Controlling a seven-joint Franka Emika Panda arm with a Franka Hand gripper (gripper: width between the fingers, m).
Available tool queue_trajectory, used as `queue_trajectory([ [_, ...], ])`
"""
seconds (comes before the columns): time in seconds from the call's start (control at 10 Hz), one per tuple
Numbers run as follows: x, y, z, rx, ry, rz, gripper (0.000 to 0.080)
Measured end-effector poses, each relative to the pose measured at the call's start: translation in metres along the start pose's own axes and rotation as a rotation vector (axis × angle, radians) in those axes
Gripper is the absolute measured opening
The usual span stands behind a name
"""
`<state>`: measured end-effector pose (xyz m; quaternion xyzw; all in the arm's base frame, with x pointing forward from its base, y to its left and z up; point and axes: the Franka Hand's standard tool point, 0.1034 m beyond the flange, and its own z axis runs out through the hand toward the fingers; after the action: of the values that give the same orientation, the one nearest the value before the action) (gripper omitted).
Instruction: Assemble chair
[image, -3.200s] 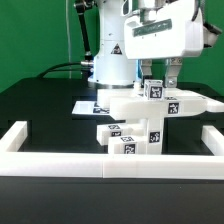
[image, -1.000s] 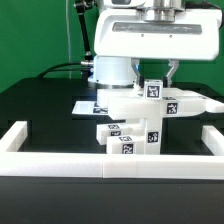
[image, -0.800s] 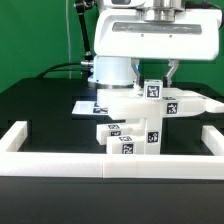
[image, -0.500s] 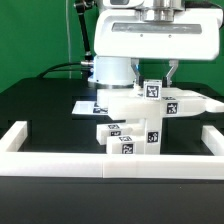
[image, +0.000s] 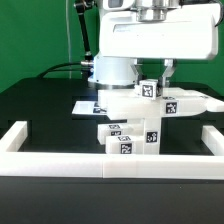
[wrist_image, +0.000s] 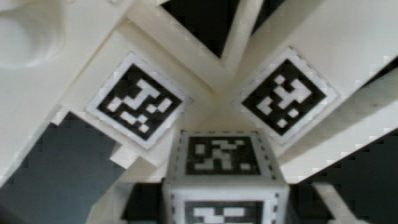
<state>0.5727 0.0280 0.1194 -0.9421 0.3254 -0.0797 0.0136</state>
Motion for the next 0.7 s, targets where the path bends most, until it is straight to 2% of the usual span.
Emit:
queue_trajectory([
  [0.5,0.0027,0.0009,-0.0012,0.003,0.002,0.139,0.0284],
  [0.7,0.0063,0.0049,-0.0012,0.012,-0.002,0.343,0.0284],
])
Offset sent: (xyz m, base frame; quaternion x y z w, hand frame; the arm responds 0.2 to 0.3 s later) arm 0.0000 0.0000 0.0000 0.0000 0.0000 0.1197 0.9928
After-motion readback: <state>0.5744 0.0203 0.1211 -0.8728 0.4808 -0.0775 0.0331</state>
